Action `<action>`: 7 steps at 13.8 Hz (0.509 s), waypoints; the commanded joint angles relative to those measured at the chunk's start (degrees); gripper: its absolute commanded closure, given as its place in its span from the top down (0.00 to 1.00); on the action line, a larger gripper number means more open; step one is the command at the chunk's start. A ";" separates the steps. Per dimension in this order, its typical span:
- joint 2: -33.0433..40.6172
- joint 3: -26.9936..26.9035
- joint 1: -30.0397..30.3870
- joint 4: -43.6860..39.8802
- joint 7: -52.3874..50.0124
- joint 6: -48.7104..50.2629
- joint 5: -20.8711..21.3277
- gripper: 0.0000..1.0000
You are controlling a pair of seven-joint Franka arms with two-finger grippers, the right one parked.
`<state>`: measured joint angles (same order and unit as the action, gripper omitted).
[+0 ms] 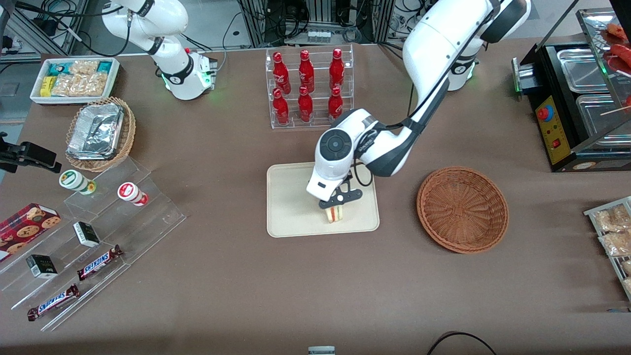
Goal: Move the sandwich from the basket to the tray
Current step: 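Lower the sandwich onto the tray and open the left gripper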
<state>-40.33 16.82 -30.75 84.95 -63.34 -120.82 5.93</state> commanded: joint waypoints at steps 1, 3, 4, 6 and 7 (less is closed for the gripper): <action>-3.60 -0.73 -3.17 -5.92 -4.50 5.04 2.15 0.00; -5.63 -0.73 -3.44 -8.40 -6.26 6.47 3.73 0.00; -5.81 -0.73 -3.44 -8.49 -7.23 6.47 4.09 0.00; -5.81 -0.82 -3.35 -8.49 -7.59 6.12 4.09 0.00; -5.90 -0.82 -3.35 -8.49 -7.68 5.94 4.09 0.00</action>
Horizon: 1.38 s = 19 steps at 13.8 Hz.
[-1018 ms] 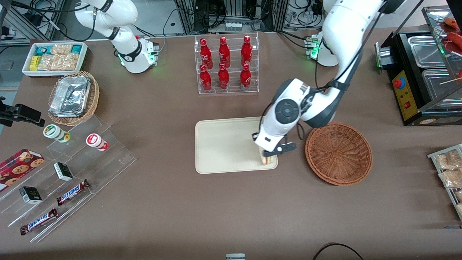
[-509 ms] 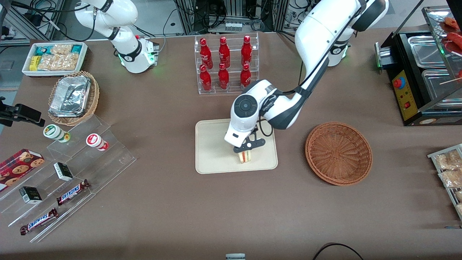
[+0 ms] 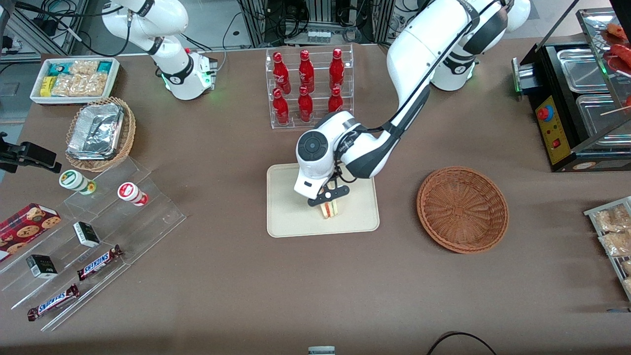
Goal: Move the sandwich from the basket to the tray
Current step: 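Lower the sandwich onto the tray and open the left gripper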
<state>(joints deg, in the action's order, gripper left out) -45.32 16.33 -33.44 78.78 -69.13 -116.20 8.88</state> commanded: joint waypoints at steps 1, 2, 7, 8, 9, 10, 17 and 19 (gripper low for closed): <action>-1.00 -0.33 -0.66 -2.31 -1.97 1.33 1.14 0.00; -1.00 -0.42 -0.66 -2.31 -2.32 1.24 1.14 0.10; -0.12 -0.33 -0.58 -2.31 -2.15 1.76 1.14 1.00; 0.32 -0.33 -0.49 -2.40 -2.15 2.11 1.14 1.00; 1.80 -0.33 -0.40 -2.40 -2.06 2.81 1.06 1.00; 2.95 -0.33 -0.23 -2.40 -1.71 4.21 1.06 1.00; 13.58 -0.42 4.33 -1.79 13.92 15.91 1.49 1.00; 14.73 -0.25 9.42 -1.26 16.12 18.45 1.32 1.00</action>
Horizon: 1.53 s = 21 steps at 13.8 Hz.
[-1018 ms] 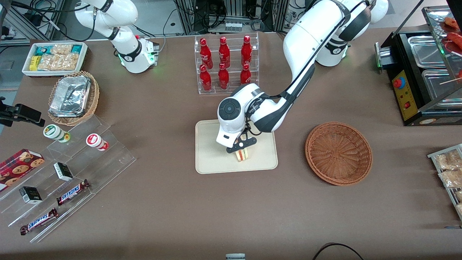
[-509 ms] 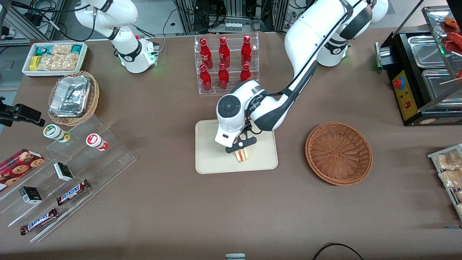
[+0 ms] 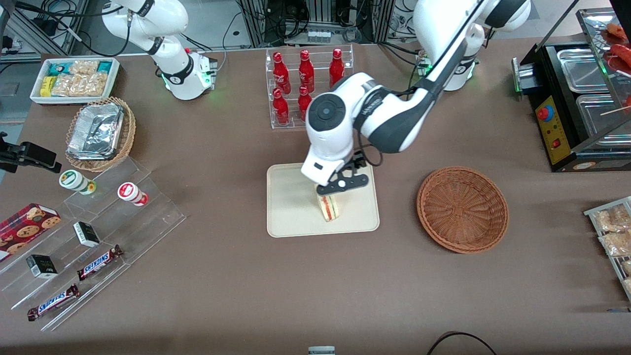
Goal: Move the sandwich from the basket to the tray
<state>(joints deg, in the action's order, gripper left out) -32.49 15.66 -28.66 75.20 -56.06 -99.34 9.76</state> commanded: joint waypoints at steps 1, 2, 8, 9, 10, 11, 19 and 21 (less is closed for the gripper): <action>2.51 0.59 6.23 2.67 4.89 3.26 0.43 1.00; 3.38 0.42 7.47 3.45 7.96 3.80 0.26 1.00; 14.88 0.68 19.41 13.20 25.62 4.67 -5.10 1.00; 17.08 0.68 21.78 14.52 28.87 5.38 -5.80 1.00; 19.02 0.68 23.55 15.40 32.47 6.43 -6.68 1.00; 21.04 0.60 25.56 15.85 37.21 8.35 -7.64 1.00; 30.63 -9.32 28.31 14.89 57.10 20.67 -8.70 1.00; 32.04 -13.01 28.05 14.71 60.88 22.86 -9.24 1.00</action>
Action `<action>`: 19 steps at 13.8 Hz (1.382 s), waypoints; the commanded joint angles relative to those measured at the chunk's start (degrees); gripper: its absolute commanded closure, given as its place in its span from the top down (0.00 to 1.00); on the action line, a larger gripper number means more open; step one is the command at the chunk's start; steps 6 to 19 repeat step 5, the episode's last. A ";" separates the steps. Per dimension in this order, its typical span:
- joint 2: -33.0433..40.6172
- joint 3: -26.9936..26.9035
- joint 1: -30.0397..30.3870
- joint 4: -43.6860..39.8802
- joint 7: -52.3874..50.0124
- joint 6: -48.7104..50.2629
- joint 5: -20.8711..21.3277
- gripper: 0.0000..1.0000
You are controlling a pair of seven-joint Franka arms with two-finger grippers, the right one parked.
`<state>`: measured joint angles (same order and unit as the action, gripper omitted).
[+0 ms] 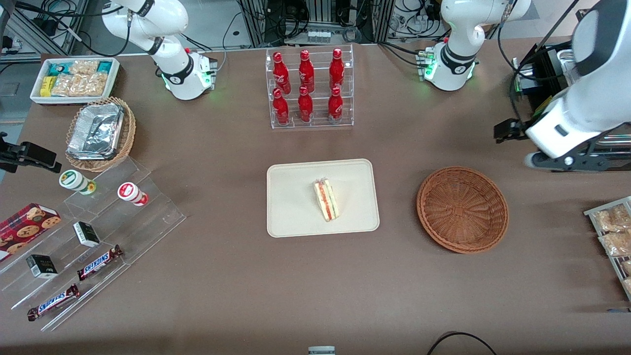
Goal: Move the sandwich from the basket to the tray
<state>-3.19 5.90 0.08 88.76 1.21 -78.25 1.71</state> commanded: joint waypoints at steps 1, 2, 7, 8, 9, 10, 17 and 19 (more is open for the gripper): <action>3.53 -4.31 -0.70 1.06 4.23 2.13 -1.18 1.00; 3.80 -4.84 -0.70 1.06 4.24 2.05 -1.18 1.00; 3.89 -5.55 -0.70 1.24 4.24 1.52 -1.27 1.00; 3.89 -5.55 -0.70 1.24 4.24 1.52 -1.27 1.00; 3.89 -5.55 -0.70 1.24 4.24 1.52 -1.27 1.00; 3.89 -5.55 -0.70 1.24 4.24 1.52 -1.27 1.00; 3.89 -5.55 -0.70 1.24 4.24 1.52 -1.27 1.00; 3.89 -5.55 -0.70 1.24 4.24 1.52 -1.27 1.00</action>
